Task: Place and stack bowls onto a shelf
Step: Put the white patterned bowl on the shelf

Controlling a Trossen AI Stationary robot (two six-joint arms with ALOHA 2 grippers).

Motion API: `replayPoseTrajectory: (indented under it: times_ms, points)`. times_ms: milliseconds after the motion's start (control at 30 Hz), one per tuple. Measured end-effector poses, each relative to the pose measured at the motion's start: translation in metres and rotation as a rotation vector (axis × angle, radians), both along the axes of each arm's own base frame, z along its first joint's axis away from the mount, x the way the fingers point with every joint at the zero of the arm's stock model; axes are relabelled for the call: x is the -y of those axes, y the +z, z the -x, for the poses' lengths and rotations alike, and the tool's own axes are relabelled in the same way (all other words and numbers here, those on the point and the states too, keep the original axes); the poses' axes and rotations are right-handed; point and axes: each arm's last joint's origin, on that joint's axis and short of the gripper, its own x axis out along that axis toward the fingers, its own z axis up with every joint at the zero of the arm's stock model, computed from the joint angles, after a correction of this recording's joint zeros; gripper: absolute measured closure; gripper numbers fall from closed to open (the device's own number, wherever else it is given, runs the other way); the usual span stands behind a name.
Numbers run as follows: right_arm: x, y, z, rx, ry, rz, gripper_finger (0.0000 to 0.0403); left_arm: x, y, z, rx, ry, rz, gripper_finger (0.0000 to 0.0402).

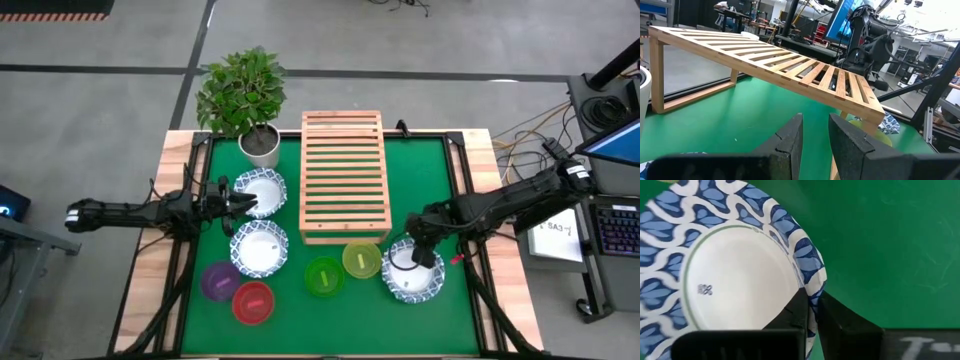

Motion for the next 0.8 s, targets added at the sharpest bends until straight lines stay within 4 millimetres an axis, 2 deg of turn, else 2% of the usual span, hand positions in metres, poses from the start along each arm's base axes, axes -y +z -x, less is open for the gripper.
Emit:
replayPoseTrajectory:
  times_ms: [167, 467, 667, 800]
  points:
    - [-0.001, 0.01, 0.005, 0.012, -0.036, -0.106, 0.039, 0.0, 0.0, 0.0, 0.0, 0.0, 0.0, 0.0326]
    - [-0.005, 0.047, 0.01, 0.097, -0.082, -0.316, 0.039, 0.0, -0.001, 0.0, -0.006, 0.0, 0.0, 0.0326]
    - [-0.003, 0.073, 0.017, 0.201, -0.098, -0.368, 0.039, 0.0, -0.001, 0.0, -0.006, 0.0, 0.0, 0.0326]
    - [-0.002, 0.082, 0.024, 0.229, -0.148, -0.433, 0.039, 0.0, -0.001, 0.0, -0.006, 0.0, 0.0, 0.0326]
